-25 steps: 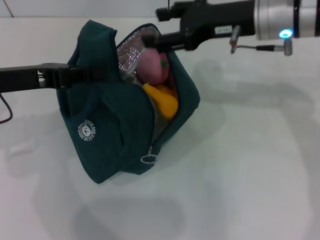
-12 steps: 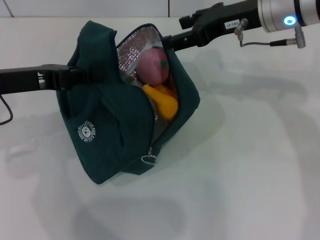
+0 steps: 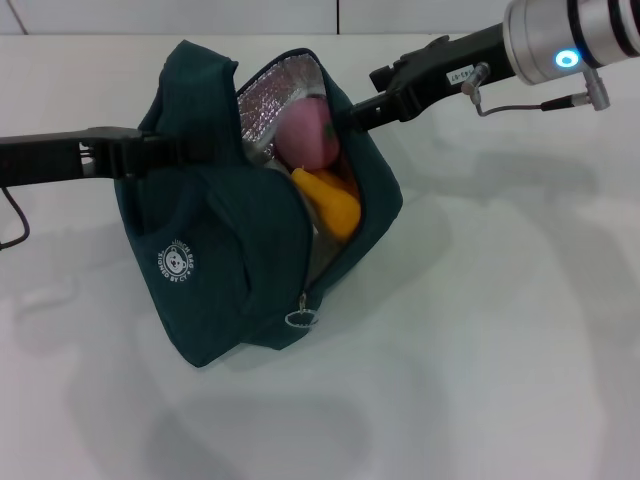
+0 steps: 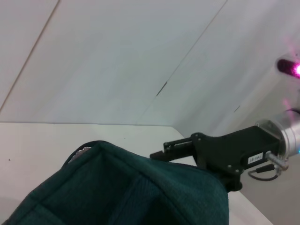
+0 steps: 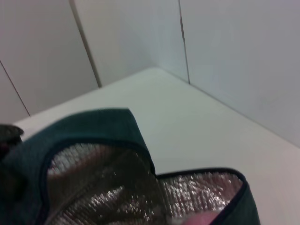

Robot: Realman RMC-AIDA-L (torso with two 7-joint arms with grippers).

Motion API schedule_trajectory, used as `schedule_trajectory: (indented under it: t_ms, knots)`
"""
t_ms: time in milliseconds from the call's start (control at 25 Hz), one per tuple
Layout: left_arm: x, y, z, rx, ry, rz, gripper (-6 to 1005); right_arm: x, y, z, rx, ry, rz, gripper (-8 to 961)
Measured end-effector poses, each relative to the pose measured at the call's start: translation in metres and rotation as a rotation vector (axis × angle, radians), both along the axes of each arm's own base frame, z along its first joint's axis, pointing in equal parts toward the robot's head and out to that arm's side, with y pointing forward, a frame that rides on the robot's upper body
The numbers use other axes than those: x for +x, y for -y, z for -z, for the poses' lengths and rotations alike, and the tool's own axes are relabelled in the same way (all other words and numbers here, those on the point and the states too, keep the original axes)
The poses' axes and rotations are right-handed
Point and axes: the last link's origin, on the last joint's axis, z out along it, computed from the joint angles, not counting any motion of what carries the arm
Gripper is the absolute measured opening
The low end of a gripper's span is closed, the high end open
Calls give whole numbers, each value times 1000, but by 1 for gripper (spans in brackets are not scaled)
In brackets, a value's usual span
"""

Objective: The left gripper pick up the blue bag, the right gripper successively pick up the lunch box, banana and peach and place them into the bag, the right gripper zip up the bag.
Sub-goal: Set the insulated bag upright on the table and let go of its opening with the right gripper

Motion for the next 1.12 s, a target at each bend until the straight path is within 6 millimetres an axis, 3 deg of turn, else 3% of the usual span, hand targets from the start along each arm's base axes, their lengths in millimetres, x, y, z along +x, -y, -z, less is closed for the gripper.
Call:
schedule_trajectory:
  t_ms: [280,480,920,1120]
  knots:
    - [0,-1,0,3,0,0,36,-4,-1,2,0,9,-7,732]
    - [1,-1,0,6,1,0,36,-5,-2,2,5,15,-16,526]
    - [1,-2,-1,14,1,8,36,-5,-5,-2,31,6,-22,289]
    - [2,-2,-2,19,5,11,36,-1,-4,-5,41,-8,-11,121]
